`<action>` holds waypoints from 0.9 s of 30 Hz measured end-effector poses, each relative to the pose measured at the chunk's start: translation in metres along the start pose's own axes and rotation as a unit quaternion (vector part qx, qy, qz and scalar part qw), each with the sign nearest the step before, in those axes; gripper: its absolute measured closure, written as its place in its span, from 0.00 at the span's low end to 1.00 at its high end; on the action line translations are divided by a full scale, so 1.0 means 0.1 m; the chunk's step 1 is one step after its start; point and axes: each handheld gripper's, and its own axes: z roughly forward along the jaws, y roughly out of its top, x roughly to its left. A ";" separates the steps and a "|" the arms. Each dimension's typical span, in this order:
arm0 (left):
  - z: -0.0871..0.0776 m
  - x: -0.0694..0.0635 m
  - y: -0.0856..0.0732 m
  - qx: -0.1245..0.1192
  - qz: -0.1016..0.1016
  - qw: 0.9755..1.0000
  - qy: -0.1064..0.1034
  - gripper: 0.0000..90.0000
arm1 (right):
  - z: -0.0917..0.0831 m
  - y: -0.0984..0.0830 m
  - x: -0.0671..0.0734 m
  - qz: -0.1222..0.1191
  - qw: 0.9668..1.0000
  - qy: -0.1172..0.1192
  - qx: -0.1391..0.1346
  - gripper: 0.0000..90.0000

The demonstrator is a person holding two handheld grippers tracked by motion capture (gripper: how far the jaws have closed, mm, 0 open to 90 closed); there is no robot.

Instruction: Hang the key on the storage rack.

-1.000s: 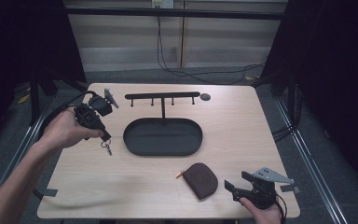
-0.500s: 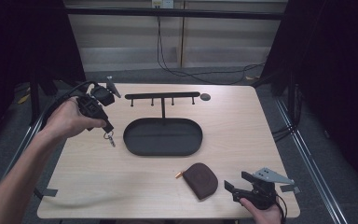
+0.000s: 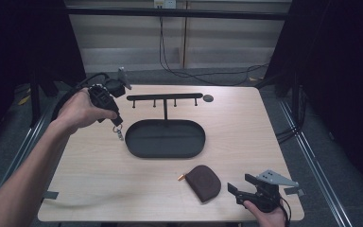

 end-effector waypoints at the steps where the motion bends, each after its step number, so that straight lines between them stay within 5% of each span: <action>1: 0.00 0.00 0.02 0.003 0.001 1.000 -0.002 0.99 | 0.00 0.00 0.00 0.001 1.000 0.000 0.000 0.22; 17: 0.07 0.17 0.32 0.006 -0.025 1.000 -0.003 0.99 | -0.01 0.00 -0.01 0.004 1.000 0.003 0.000 0.22; 27: 0.15 0.23 0.50 0.005 -0.023 1.000 -0.013 0.99 | -0.02 -0.01 -0.02 0.006 1.000 0.004 -0.002 0.22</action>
